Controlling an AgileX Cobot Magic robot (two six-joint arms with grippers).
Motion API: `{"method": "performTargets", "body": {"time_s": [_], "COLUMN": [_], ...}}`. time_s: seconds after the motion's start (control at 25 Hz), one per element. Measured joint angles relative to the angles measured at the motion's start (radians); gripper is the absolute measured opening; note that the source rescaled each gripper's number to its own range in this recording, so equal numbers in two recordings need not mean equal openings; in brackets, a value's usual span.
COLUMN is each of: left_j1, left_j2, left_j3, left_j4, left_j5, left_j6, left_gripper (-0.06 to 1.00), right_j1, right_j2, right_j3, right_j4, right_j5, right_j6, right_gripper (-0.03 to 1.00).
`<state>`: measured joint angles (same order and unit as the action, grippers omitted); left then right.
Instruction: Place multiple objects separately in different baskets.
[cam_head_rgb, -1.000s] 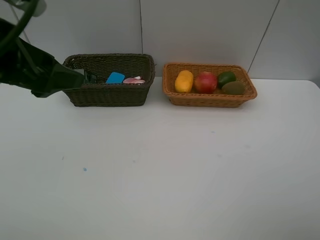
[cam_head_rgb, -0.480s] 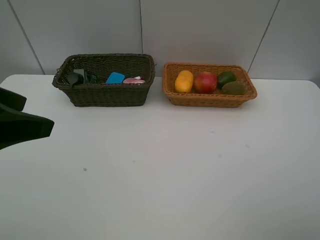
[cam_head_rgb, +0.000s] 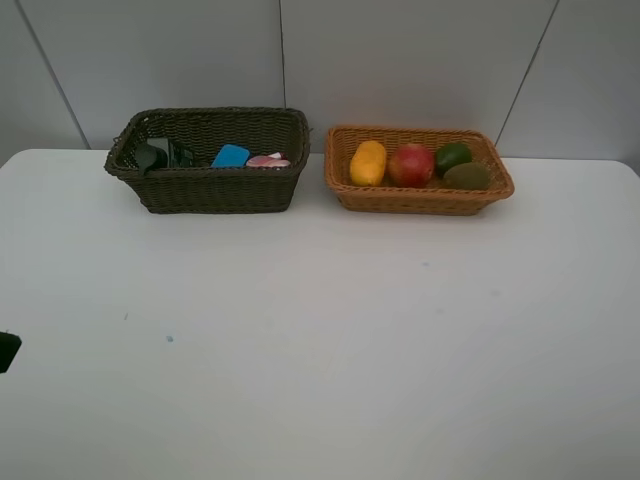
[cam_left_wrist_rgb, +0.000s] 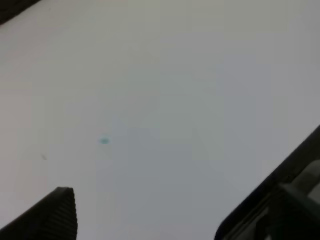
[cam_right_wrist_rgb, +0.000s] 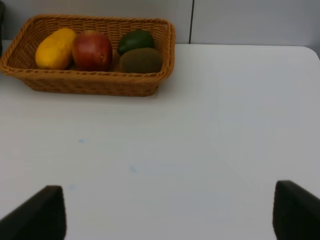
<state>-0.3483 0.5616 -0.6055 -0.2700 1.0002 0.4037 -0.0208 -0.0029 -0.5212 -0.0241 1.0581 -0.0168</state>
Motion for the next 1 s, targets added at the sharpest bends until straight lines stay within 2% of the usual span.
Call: {"method": "performTargets", "body": {"time_s": [0.12, 0.36, 0.52, 0.84, 1.0], "left_j1": [0.000, 0.000, 0.000, 0.000, 0.001], "left_j2": [0.000, 0.000, 0.000, -0.011, -0.093], "left_j3": [0.001, 0.007, 0.064, 0.072, 0.072], "left_j4": [0.032, 0.060, 0.073, 0.112, 0.134], "left_j5": [0.020, 0.019, 0.007, -0.012, -0.011], "left_j6": [-0.083, -0.125, -0.185, -0.201, -0.201], "left_gripper": [1.00, 1.00, 1.00, 1.00, 1.00], "right_j1": [0.000, 0.000, 0.000, 0.000, 0.000], "right_j2": [0.000, 0.000, 0.000, 0.000, 0.000], "right_j3": [0.000, 0.000, 0.000, 0.000, 0.000], "right_j4": [0.000, 0.000, 0.000, 0.000, 0.000], "right_j5": [0.000, 0.000, 0.000, 0.000, 0.000], "right_j6": [0.000, 0.000, 0.000, 0.000, 0.000], "right_gripper": [1.00, 1.00, 1.00, 1.00, 1.00]}}
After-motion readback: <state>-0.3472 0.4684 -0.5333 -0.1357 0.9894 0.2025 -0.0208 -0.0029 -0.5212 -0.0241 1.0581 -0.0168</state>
